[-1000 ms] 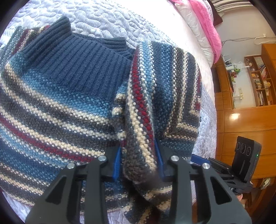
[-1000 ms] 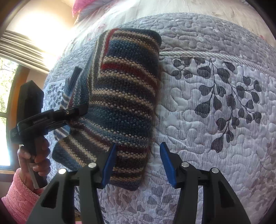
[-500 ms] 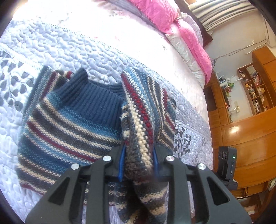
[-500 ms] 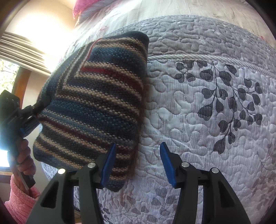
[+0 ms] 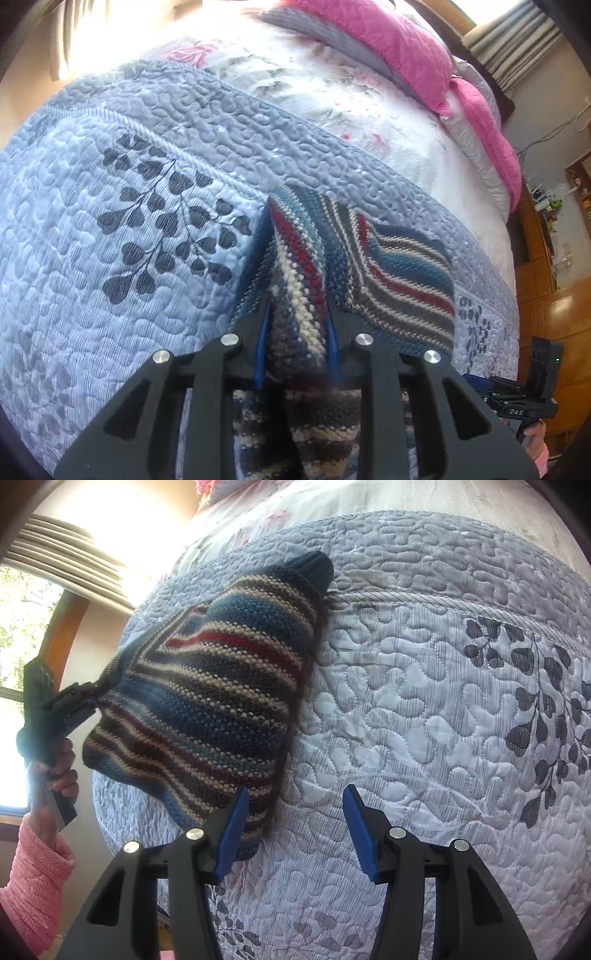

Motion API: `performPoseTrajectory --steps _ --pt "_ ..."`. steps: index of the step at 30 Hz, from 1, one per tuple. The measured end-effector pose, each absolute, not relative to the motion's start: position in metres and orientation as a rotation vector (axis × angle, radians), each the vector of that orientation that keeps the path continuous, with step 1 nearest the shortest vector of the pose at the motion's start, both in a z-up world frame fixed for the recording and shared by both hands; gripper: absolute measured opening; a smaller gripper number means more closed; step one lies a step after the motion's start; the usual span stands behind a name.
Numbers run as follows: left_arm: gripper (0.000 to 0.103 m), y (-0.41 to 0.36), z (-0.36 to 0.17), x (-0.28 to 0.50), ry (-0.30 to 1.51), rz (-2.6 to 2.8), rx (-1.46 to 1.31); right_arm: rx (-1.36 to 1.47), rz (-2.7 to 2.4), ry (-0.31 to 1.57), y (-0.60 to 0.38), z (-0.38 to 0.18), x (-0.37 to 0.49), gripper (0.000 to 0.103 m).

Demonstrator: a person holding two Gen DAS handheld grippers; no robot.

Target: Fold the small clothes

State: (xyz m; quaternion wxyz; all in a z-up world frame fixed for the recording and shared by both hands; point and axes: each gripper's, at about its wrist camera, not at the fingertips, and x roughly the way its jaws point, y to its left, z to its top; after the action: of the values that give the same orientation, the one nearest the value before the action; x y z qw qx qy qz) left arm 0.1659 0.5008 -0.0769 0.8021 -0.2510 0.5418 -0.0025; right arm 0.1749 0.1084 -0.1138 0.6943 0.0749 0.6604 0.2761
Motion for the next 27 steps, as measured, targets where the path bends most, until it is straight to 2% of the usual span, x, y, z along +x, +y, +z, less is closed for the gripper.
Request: performPoseTrajectory --steps 5,8,11,14,18,22,25,27 --pt "0.024 0.497 -0.128 0.16 1.25 -0.016 -0.61 0.166 0.636 1.488 0.127 -0.115 0.172 0.056" --pt "0.025 0.493 -0.136 0.156 1.245 -0.03 -0.632 0.182 0.657 1.5 0.147 -0.117 0.172 0.06" --pt "0.027 0.496 -0.134 0.156 1.248 -0.025 -0.626 0.185 0.662 1.523 0.164 -0.122 0.169 0.069" --pt "0.032 0.506 -0.121 0.151 1.242 -0.014 -0.65 0.179 0.671 1.543 0.175 -0.126 0.162 0.071" --pt "0.049 0.502 -0.095 0.133 1.233 -0.041 -0.597 0.201 0.655 1.588 0.177 -0.138 0.155 0.074" --pt "0.061 0.487 -0.085 0.111 1.266 -0.093 -0.556 0.238 0.655 1.63 0.178 -0.149 0.151 0.074" --pt "0.065 0.48 -0.096 0.101 1.321 -0.094 -0.541 0.241 0.652 1.651 0.185 -0.158 0.149 0.074" --pt "0.064 0.48 -0.108 0.098 1.353 -0.083 -0.557 0.248 0.645 1.666 0.188 -0.164 0.149 0.074"
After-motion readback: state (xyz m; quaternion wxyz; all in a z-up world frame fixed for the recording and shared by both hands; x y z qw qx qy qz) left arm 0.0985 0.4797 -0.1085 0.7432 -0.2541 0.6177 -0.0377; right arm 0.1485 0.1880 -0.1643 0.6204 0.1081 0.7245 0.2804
